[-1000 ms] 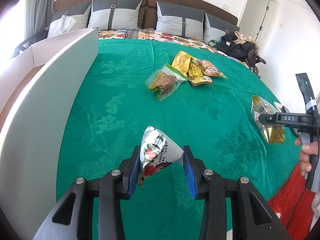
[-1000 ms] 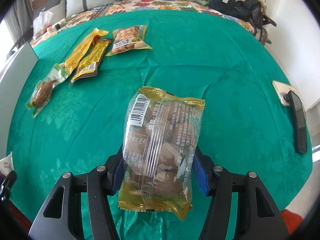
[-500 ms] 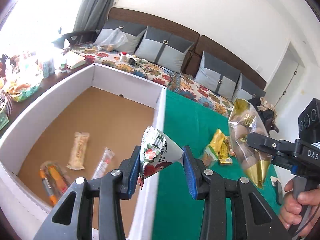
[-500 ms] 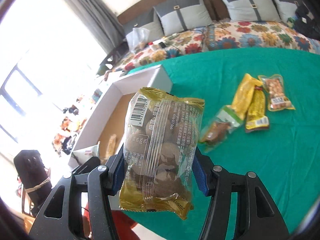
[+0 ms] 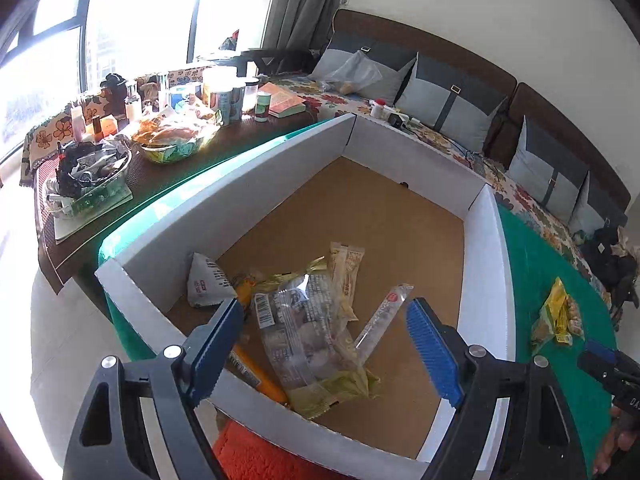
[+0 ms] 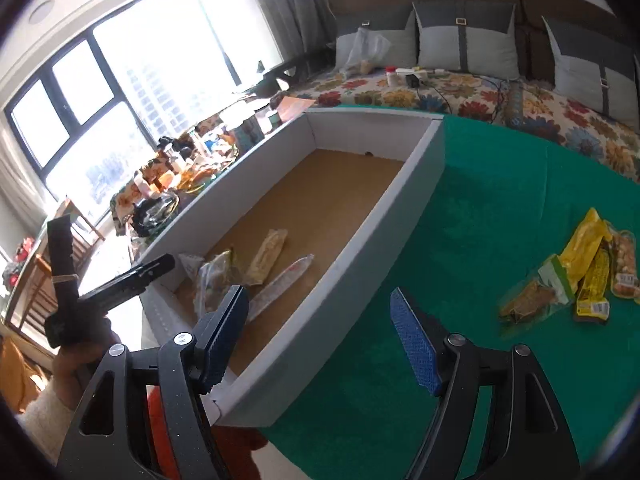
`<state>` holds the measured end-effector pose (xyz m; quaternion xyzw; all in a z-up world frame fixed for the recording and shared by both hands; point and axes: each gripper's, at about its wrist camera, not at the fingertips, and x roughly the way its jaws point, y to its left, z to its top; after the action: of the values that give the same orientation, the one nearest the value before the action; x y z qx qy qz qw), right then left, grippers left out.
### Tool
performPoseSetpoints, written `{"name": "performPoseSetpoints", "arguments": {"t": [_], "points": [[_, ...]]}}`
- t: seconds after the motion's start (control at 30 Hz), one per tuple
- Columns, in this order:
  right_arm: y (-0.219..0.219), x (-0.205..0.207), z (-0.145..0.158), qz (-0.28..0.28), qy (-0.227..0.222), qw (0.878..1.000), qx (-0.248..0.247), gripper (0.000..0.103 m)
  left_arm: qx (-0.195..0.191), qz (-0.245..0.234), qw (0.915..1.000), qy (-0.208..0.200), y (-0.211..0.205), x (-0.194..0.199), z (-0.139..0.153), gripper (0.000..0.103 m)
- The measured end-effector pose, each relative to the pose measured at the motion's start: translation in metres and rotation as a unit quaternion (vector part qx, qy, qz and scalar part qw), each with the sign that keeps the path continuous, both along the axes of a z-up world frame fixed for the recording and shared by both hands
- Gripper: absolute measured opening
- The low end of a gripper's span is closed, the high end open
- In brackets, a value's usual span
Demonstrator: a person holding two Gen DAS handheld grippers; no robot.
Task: Organize snacks
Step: 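Carry both snacks into the white box and open both tools, then withdraw both tools from the box back over the table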
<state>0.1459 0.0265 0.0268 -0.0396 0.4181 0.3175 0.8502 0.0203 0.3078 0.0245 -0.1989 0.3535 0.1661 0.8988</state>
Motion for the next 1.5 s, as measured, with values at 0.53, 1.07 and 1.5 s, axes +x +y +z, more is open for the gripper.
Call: {"name": "performPoseSetpoints", "arguments": {"t": [0.53, 1.07, 1.5], "points": [[-0.3, -0.001, -0.112, -0.316, -0.002, 0.941, -0.125, 0.077, 0.034, -0.322, 0.9444, 0.058, -0.303, 0.068, -0.044, 0.102], [-0.318, 0.002, -0.121, -0.328, -0.006, 0.938, -0.109, 0.091, 0.101, -0.292, 0.9469, 0.087, -0.314, 0.12, -0.116, 0.103], [-0.317, 0.002, -0.121, -0.33, -0.006, 0.938, -0.11, 0.092, 0.101, -0.292, 0.9473, 0.085, -0.314, 0.12, -0.117, 0.103]]}}
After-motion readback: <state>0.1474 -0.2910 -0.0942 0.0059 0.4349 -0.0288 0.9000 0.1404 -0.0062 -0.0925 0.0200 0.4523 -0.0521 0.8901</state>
